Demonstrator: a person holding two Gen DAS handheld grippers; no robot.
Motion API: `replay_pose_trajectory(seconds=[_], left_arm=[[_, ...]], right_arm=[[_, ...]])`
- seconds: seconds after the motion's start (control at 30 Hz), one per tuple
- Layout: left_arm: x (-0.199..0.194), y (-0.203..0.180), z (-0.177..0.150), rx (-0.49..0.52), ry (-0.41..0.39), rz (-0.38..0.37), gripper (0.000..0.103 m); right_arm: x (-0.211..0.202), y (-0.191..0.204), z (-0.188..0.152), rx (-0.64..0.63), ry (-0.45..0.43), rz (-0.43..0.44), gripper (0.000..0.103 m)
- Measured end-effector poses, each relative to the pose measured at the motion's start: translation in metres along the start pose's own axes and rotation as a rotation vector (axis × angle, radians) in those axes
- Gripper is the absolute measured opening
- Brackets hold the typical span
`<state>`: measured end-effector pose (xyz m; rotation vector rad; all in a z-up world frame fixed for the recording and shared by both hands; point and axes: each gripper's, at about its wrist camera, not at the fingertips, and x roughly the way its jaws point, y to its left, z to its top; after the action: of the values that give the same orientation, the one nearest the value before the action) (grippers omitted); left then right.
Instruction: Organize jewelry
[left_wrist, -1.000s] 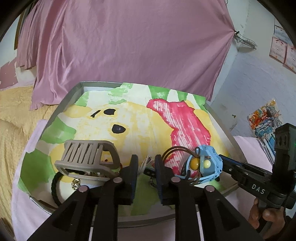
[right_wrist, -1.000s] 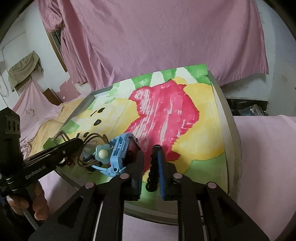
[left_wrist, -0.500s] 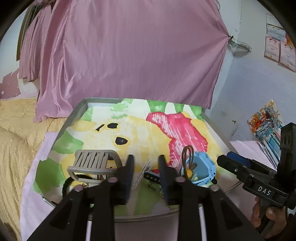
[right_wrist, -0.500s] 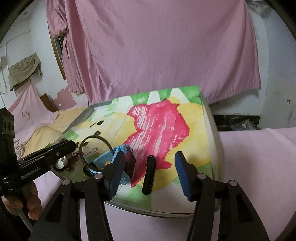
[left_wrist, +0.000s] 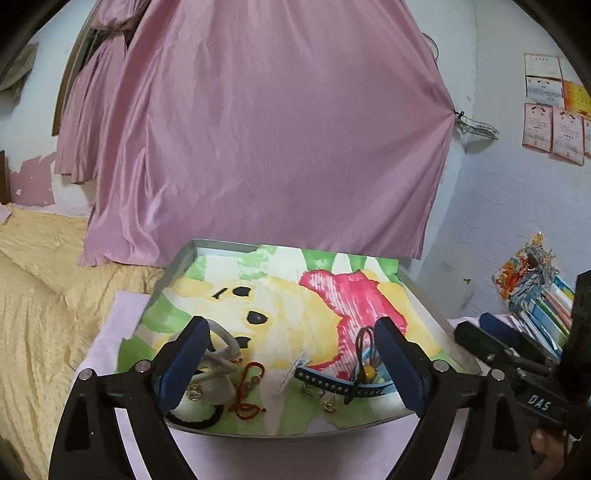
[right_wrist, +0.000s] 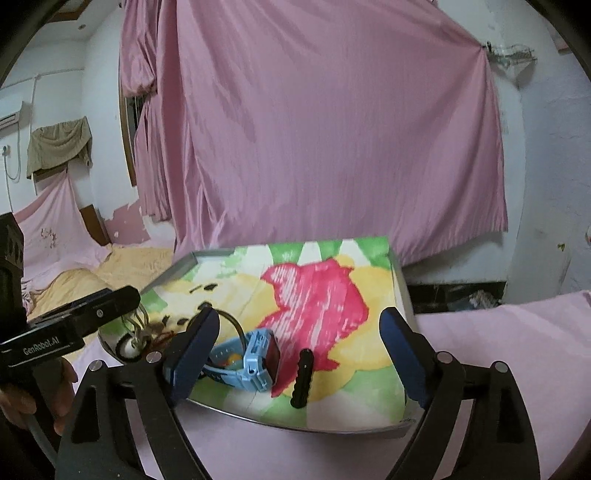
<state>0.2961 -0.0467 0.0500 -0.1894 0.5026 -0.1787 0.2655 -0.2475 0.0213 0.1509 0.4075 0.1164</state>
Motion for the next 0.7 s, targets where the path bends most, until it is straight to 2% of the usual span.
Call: replay_pose_trajectory(seconds=[0.07,0.13,0.43,0.7], left_arm=[[-0.003,0.001,0.000,-0.001,-0.013,0.014,0.094],[-0.006,0.002,0.000,0.001,-0.026,0.027,0.097],[-0.019,0.001,-0.009,0.036,-0.063,0.059,0.099],[-0.043,0.005,-0.014,0.003,-0.092,0.087,0.100]], right_arm=[[-0.005,-0.001,0.002,0.005,-0.024,-0.007,0.094],[-0.010,-0.003,0.003,0.012,-0.043,-0.009,0.097],[-0.022,0.006,-0.001,-0.012,-0.069,0.001,0.097],[-0.045,0.010,-0.009,-0.008,-0.139,0.007,0.097]])
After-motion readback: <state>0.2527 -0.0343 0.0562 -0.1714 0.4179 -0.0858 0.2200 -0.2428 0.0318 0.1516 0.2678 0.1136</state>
